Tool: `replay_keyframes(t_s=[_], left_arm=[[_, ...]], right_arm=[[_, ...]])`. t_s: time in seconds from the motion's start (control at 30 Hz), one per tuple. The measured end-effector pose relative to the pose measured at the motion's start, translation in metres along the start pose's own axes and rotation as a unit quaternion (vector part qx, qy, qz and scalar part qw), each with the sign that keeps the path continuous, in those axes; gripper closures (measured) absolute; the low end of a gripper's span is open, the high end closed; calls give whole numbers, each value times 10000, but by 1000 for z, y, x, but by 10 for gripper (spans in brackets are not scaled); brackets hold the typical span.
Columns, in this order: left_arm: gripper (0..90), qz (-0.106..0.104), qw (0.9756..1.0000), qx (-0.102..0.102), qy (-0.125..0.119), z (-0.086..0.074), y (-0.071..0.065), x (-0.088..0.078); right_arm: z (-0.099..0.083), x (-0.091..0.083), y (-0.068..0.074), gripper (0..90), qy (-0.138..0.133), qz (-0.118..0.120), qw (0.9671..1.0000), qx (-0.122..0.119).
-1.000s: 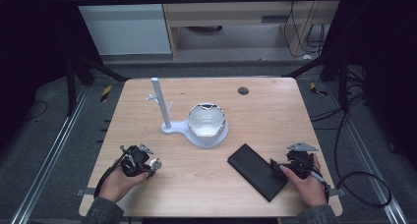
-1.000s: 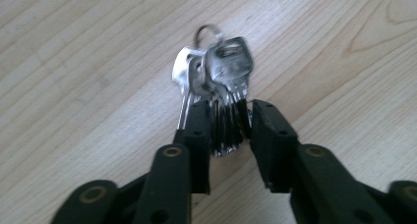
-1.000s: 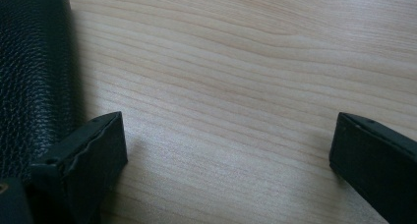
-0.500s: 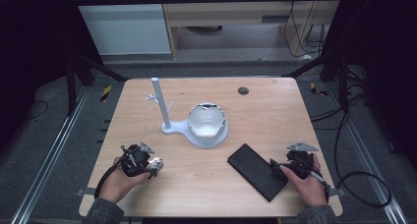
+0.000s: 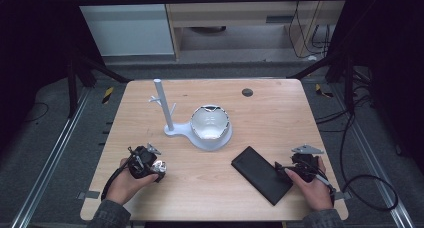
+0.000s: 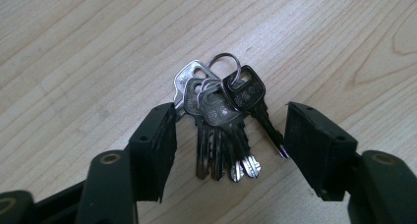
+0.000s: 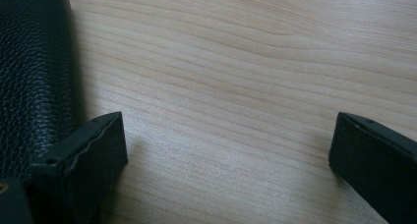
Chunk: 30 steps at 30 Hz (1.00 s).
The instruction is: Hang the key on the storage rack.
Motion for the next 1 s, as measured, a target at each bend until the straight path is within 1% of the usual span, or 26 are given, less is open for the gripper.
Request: replay_keyframes(t_s=[0.07,0.1,0.13,0.23,0.3,0.4,0.47,0.5,0.53,0.57,0.63,0.7,0.8,1.0], left_arm=[[357,-35,10000,-8,55,-1,1,2],[355,-86,9999,-71,24,-1,1,3],[360,-72,9999,-106,6,-2,2,3],[410,-66,9999,-135,6,-3,6,2],[512,-78,9999,-126,-38,-3,7,0],[685,-81,9999,-91,-21,-5,9,-2],[763,-64,10000,-50,0,-6,9,-2],[806,11,10000,2,26,-7,9,-3],[833,38,10000,31,30,-7,8,-3],[834,69,10000,28,21,-7,8,-3],[835,144,9998,104,44,-7,8,-3],[836,197,9997,127,33,-7,6,-4],[839,342,9990,275,58,-6,3,-9],[840,380,9985,381,-22,-5,-1,-16]], right_arm=[[0,0,0,13,1,0,10000,-1],[0,0,0,13,1,0,10000,0],[0,0,0,13,0,0,10000,-1],[0,0,0,13,0,0,10000,0],[0,0,0,13,1,1,10000,-1],[0,0,0,13,1,0,10000,-1],[0,0,0,13,1,0,10000,-1],[0,0,0,13,1,0,10000,0],[0,0,0,13,1,0,10000,0],[0,0,0,13,1,-1,10000,-1],[0,0,0,13,0,0,10000,-2],[0,0,0,13,1,0,10000,-2],[0,0,0,13,1,0,10000,0],[0,0,0,14,-7,-13,10000,-21]])
Point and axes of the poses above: each handheld gripper's, and its own axes: x roughly forward along the jaws, z roughly out of its top, y roughly to its left, the point moved 9 cm from there along x, roughly forward along the jaws, and after that the axes turned 10 degrees about x, right-handed, at the moved point
